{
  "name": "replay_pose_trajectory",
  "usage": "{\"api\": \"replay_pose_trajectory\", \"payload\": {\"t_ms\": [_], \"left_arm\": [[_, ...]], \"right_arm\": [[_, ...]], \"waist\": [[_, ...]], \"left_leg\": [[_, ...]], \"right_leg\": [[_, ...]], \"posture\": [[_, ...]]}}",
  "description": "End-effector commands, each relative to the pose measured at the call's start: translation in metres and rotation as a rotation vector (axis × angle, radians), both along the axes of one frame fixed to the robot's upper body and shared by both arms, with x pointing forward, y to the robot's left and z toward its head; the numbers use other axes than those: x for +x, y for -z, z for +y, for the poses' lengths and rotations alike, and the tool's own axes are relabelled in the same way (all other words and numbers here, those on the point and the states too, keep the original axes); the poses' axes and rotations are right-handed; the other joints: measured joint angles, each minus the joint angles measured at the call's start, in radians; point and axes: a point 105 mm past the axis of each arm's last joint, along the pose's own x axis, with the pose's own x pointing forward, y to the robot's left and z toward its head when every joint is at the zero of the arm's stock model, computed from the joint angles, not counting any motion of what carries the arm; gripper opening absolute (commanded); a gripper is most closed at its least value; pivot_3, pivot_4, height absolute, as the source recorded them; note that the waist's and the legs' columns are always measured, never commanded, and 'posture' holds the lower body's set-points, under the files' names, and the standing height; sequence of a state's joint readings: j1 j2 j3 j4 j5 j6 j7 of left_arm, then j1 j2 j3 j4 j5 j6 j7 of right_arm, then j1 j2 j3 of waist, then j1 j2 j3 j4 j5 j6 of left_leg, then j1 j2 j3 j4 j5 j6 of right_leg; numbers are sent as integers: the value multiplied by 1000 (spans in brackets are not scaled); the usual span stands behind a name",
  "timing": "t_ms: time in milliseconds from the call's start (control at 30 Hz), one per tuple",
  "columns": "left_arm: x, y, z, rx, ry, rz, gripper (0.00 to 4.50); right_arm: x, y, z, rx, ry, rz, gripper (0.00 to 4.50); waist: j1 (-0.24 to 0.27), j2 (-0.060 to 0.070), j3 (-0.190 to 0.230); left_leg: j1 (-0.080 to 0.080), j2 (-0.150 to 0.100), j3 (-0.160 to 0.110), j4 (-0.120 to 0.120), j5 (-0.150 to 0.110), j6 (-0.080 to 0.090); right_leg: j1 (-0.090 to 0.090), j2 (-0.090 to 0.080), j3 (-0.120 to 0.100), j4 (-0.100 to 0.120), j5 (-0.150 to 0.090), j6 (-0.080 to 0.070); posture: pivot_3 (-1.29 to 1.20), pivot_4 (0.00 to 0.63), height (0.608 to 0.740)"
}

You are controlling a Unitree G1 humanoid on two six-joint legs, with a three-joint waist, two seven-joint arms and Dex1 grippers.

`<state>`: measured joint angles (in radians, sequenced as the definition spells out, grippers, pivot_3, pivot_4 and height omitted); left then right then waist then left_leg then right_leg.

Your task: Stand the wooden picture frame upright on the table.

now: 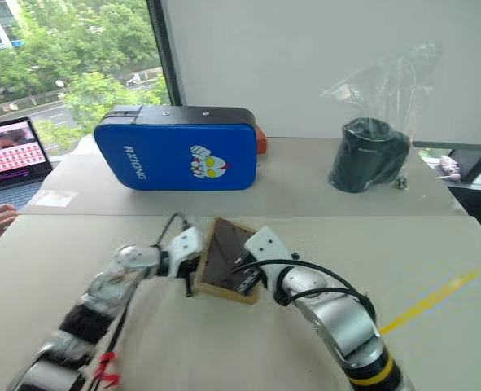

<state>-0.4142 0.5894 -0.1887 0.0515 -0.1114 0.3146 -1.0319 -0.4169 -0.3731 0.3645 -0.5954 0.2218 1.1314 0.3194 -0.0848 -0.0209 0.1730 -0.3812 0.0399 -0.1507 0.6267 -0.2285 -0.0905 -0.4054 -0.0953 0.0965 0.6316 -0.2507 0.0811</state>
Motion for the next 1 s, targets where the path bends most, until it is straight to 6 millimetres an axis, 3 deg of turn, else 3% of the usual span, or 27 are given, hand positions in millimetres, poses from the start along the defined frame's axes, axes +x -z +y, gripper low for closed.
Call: {"api": "replay_pose_trajectory", "payload": {"t_ms": [33, 200, 333, 467, 667, 1000], "left_arm": [[-23, -1, 35, 44, -83, 74, 15], [-36, 3, 62, 68, -191, 115, 15], [-37, 5, 58, 62, -198, 111, 15], [-35, 4, 43, 36, -173, 100, 15], [-32, 1, 33, 21, -155, 88, 15], [-55, 7, 46, 79, -149, 154, 15]], "right_arm": [[-3, 0, 6, 23, -45, 1, 0], [9, -2, -16, 41, 35, -10, 0], [20, 4, -37, -16, 79, -17, 0], [22, 13, -29, -38, 41, -3, 0], [3, 19, 7, -43, -119, 30, 0], [1, 19, 6, -54, -110, 39, 0]], "waist": [[-3, 0, 0], [4, 0, 0], [15, 0, 0], [15, 0, 0], [16, 0, 0], [12, 0, 0]], "left_leg": [[1, 1, 0, 0, 0, 0], [4, 1, 0, 0, 0, 0], [7, 1, 0, 0, 0, 0], [8, 2, 0, -1, 0, 0], [8, 2, 0, -1, 0, 0], [8, 3, 0, -2, 0, 0]], "right_leg": [[0, 0, 0, 1, 0, 0], [1, 1, 0, 6, -4, 3], [2, 2, 0, 10, -7, 4], [2, 2, 0, 11, -8, 3], [2, 2, 0, 11, -8, 2], [1, 4, 0, 12, -9, 0]], "posture": [[0, 150, 740], [0, 150, 740], [0, 150, 740], [0, 150, 740], [0, 150, 740], [0, 150, 740]]}}
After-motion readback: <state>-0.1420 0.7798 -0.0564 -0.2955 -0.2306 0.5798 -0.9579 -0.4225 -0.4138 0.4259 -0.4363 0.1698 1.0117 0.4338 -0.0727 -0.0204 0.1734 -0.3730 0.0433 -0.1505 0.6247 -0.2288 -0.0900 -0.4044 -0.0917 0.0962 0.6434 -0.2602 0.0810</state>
